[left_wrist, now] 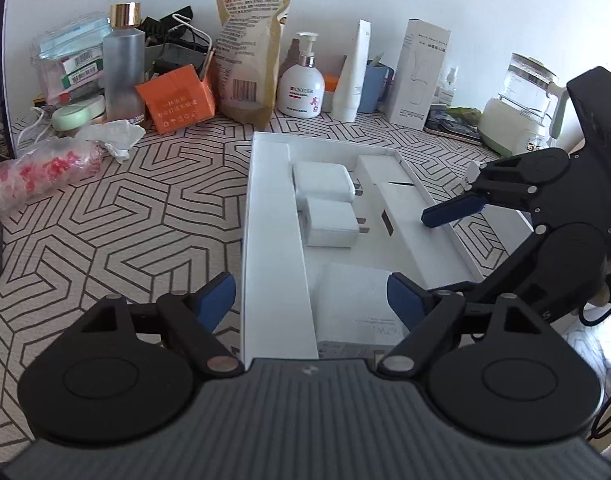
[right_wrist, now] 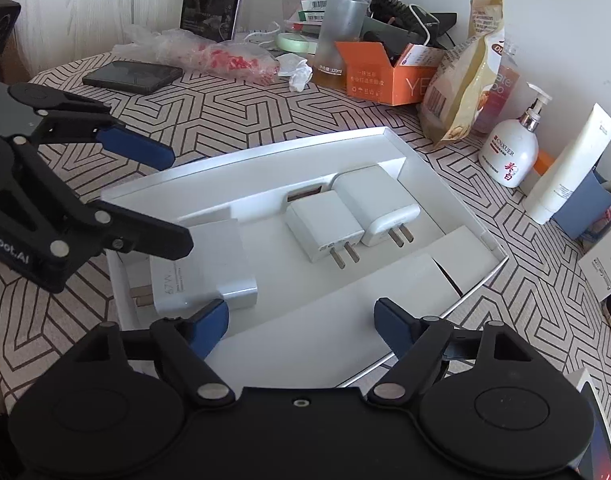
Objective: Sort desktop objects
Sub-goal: 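Lower the charger into the tray beside the others and open the left gripper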
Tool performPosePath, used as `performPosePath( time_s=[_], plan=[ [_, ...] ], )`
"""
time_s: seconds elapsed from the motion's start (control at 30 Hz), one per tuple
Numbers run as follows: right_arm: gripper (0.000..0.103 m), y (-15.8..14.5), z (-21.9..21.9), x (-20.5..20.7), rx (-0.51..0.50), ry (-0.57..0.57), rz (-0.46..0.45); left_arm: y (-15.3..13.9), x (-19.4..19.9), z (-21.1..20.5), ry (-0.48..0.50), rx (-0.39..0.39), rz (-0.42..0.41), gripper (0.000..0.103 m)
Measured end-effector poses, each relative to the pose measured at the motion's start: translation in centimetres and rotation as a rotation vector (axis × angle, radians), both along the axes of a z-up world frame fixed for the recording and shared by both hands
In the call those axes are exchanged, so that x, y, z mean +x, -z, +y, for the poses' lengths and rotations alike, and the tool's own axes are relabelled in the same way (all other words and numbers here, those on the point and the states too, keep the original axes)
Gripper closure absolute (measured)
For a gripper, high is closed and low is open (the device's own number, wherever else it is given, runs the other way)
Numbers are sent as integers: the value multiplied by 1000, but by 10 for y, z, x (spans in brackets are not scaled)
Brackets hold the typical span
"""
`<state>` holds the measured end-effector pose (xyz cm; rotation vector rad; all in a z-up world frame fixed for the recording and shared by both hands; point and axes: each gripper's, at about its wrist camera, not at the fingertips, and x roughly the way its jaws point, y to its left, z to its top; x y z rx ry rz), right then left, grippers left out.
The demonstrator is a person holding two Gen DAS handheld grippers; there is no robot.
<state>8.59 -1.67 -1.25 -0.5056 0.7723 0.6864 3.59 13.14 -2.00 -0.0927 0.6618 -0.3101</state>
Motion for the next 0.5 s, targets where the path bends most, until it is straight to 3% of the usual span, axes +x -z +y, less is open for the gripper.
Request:
performPosePath(
  time_s=[0.23, 0.4, 0.5],
  plan=[
    [18, 2, -21, -8, 7, 48, -48, 0, 4, -24, 29, 34, -5, 20],
    [16, -4, -46, -18, 30, 152, -92, -2, 7, -37, 65, 50, -3, 20],
    [14, -6, -64, -20, 71, 202, -66, -1, 13, -45, 51, 89, -6, 20]
  ],
)
